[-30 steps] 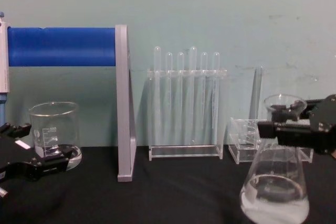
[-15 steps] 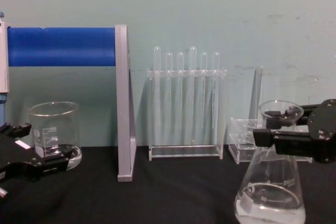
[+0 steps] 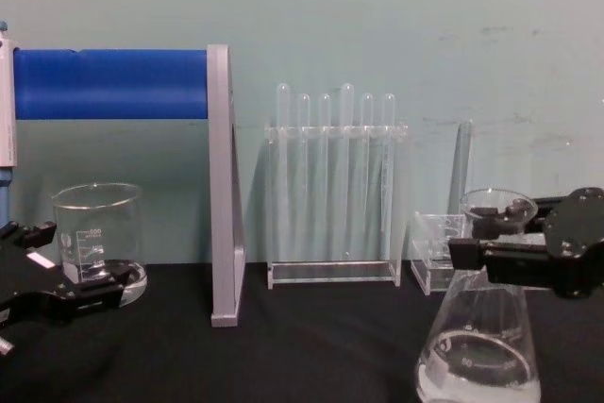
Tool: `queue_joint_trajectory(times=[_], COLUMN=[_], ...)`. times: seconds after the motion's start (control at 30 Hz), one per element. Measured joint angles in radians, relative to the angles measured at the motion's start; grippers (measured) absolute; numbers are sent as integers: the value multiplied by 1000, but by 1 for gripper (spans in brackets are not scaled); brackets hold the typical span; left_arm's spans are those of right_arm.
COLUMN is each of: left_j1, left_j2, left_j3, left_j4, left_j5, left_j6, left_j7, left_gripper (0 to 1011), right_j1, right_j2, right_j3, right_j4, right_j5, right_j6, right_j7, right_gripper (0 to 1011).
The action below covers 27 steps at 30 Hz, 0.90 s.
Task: Grasp the erlenmeyer flask with one hand, shake it three times, then place it back.
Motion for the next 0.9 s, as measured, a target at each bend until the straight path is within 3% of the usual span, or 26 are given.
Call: queue_joint_trajectory(times=[0.9], left_j1=[0], left_j2=[0], left_j3=[0], left_j4=[0], left_j5=[0], left_j6=[0], left_j7=[0], left_gripper=[1001], right_j1=[38], right_j2=[-30], right_j3=[-36], right_j4=[82], right_j5=[1], right_j6=[-7], right_j7=[12], right_gripper=[457])
